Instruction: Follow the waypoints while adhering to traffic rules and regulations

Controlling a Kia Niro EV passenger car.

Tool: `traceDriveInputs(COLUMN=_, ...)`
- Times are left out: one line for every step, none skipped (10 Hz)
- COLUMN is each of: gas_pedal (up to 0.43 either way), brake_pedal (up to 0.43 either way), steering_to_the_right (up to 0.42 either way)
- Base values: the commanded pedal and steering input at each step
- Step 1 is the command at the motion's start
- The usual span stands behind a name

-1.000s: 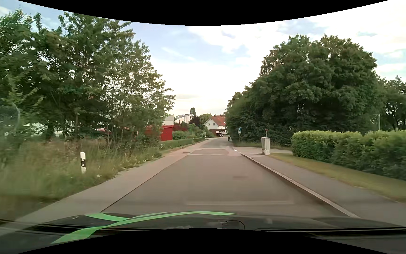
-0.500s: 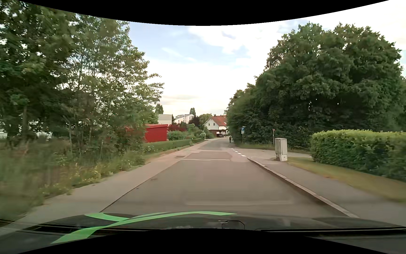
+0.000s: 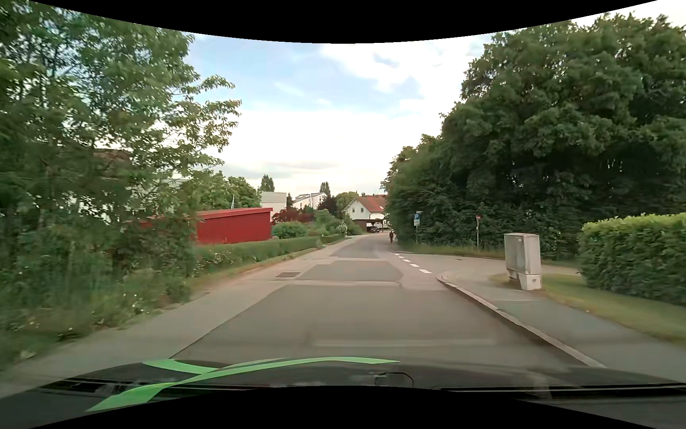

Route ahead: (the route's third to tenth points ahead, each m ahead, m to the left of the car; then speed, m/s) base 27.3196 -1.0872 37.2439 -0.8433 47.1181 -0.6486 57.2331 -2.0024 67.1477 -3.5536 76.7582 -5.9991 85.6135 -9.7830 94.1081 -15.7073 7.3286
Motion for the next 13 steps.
traceDriveInputs(gas_pedal=0.098, brake_pedal=0.000, steering_to_the_right=-0.003)
traceDriveInputs(gas_pedal=0.098, brake_pedal=0.000, steering_to_the_right=-0.003)
traceDriveInputs(gas_pedal=0.098, brake_pedal=0.000, steering_to_the_right=-0.003)
traceDriveInputs(gas_pedal=0.098, brake_pedal=0.000, steering_to_the_right=-0.003)
traceDriveInputs(gas_pedal=0.098, brake_pedal=0.000, steering_to_the_right=-0.003)
traceDriveInputs(gas_pedal=0.098, brake_pedal=0.000, steering_to_the_right=-0.003)
traceDriveInputs(gas_pedal=0.098, brake_pedal=0.000, steering_to_the_right=-0.003)
traceDriveInputs(gas_pedal=0.098, brake_pedal=0.000, steering_to_the_right=-0.003)
traceDriveInputs(gas_pedal=0.098, brake_pedal=0.000, steering_to_the_right=-0.003)
traceDriveInputs(gas_pedal=0.087, brake_pedal=0.000, steering_to_the_right=-0.003)
traceDriveInputs(gas_pedal=0.087, brake_pedal=0.000, steering_to_the_right=-0.003)
traceDriveInputs(gas_pedal=0.087, brake_pedal=0.000, steering_to_the_right=-0.003)
traceDriveInputs(gas_pedal=0.087, brake_pedal=0.000, steering_to_the_right=-0.002)
